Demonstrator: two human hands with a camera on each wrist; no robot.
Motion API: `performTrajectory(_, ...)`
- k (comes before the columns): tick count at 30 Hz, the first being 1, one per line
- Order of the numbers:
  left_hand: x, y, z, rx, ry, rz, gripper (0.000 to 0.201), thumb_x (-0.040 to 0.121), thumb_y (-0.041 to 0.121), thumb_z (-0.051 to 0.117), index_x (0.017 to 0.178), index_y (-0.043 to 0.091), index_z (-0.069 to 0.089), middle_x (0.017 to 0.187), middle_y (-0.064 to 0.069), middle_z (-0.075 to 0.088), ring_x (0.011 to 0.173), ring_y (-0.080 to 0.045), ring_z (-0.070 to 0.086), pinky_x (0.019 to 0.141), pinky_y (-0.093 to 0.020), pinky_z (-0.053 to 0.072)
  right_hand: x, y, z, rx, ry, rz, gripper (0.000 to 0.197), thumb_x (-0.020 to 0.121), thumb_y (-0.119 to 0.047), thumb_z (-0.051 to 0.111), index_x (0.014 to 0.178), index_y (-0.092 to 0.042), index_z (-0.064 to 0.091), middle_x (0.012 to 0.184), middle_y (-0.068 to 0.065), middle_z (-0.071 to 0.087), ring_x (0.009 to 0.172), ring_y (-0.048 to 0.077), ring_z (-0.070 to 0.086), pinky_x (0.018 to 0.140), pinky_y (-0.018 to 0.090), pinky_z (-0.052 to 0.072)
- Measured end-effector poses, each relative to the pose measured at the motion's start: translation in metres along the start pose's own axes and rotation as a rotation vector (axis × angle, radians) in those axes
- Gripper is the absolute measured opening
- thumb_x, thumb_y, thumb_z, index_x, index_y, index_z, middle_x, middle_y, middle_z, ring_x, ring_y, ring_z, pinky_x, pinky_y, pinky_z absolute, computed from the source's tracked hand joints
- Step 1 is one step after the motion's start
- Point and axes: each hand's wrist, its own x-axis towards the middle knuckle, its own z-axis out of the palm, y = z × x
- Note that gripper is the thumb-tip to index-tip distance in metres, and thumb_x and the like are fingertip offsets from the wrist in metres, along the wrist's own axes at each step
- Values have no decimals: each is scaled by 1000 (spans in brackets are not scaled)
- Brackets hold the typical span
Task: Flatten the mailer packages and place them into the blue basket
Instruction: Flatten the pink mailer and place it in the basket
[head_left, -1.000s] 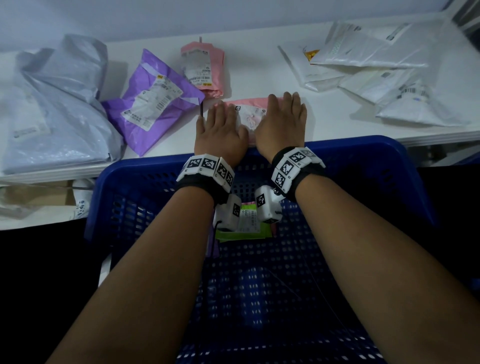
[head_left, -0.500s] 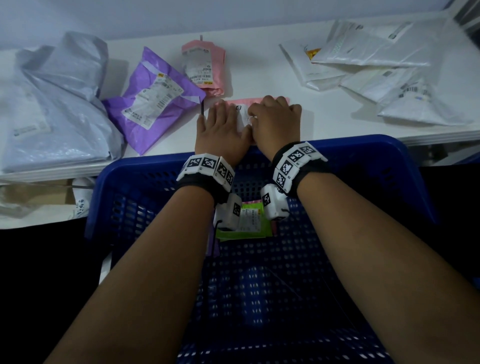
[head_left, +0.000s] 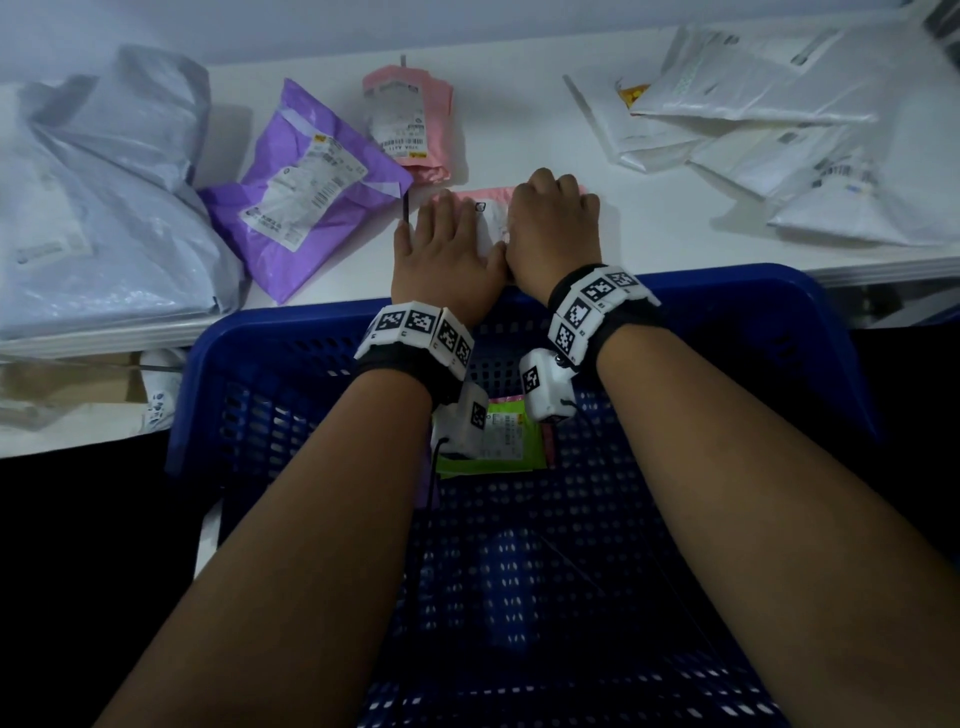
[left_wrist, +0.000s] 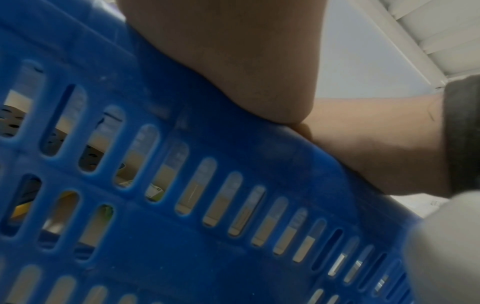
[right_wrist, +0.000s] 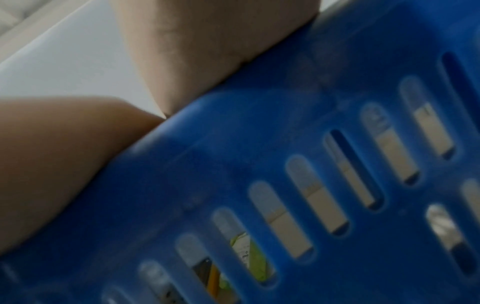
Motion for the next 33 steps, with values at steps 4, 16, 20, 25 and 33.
performTrajectory(4, -1, 1, 0, -8, 9, -2, 72, 96, 54, 20, 158, 18, 16, 166, -8, 12, 153, -24, 7, 123, -49, 6, 0, 4, 2, 63, 20, 39, 35, 83, -27, 65, 113, -10, 59, 122, 8, 55, 117, 31, 49, 96, 43, 38)
performTrajectory(16, -2, 1, -1, -15, 26, -3, 72, 96, 55, 23, 157, 17, 19, 165, -10, 15, 153, -26, 11, 123, -50, 8, -2, 9, 3, 210, 139, 63, 16, 94, -16, 48, 102, -12, 61, 109, 8, 63, 103, 28, 55, 87, 38, 43)
performTrajectory(20, -2, 2, -1, -13, 23, -4, 72, 96, 55, 20, 157, 17, 18, 165, -10, 15, 153, -26, 11, 123, -50, 8, -4, 11, 5, 245, 159, -1, 16, 95, -20, 48, 97, -14, 63, 104, 5, 64, 99, 27, 56, 82, 37, 40)
performTrajectory(25, -2, 1, -2, -26, 21, -7, 72, 97, 56, 19, 157, 18, 19, 165, -9, 15, 153, -25, 10, 123, -50, 7, -4, 10, 5, 255, 158, -1, 17, 96, -19, 42, 96, -13, 59, 103, 4, 64, 98, 25, 54, 79, 33, 34)
performTrajectory(33, -4, 3, -1, 7, 49, -17, 73, 100, 55, 13, 159, 13, 11, 167, -10, 2, 154, -23, -5, 124, -45, -2, -1, 11, 11, 282, 151, -48, 28, 95, -25, 44, 114, -17, 62, 113, -1, 66, 107, 21, 57, 89, 35, 40)
